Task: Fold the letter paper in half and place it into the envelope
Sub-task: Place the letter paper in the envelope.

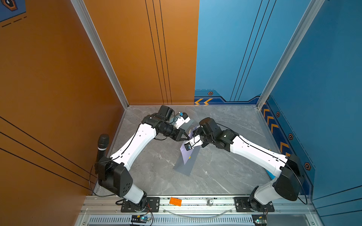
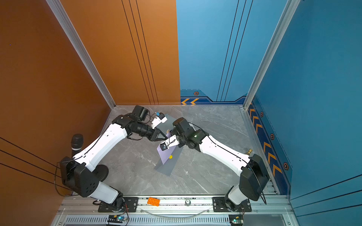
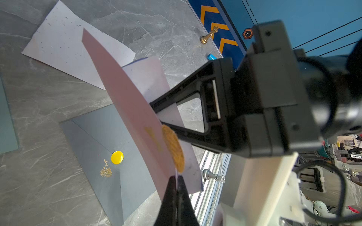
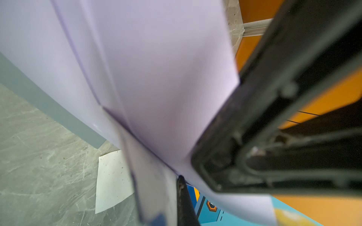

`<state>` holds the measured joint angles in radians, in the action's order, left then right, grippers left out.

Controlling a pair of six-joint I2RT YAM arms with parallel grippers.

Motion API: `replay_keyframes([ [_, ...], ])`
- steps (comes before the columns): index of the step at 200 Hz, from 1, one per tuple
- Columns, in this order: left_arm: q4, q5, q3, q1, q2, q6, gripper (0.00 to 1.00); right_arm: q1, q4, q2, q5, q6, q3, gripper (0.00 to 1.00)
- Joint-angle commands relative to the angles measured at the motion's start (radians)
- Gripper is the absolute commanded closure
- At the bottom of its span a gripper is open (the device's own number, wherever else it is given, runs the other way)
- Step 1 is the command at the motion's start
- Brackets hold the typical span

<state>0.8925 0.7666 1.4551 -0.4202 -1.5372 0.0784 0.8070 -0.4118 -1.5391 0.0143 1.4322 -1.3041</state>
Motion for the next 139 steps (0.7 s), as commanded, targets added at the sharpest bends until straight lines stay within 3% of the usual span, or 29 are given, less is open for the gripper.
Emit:
replay_keyframes([
  [1,0.009,-0.012,-0.005,-0.005,0.037,-0.006,1.00,0.011,-0.032,0.029,0.066,-0.055,-0.011,1.00],
  [139,0.008,-0.062,-0.016,-0.007,0.045,-0.035,1.00,0.017,-0.088,0.023,0.099,-0.118,0.023,1.00],
])
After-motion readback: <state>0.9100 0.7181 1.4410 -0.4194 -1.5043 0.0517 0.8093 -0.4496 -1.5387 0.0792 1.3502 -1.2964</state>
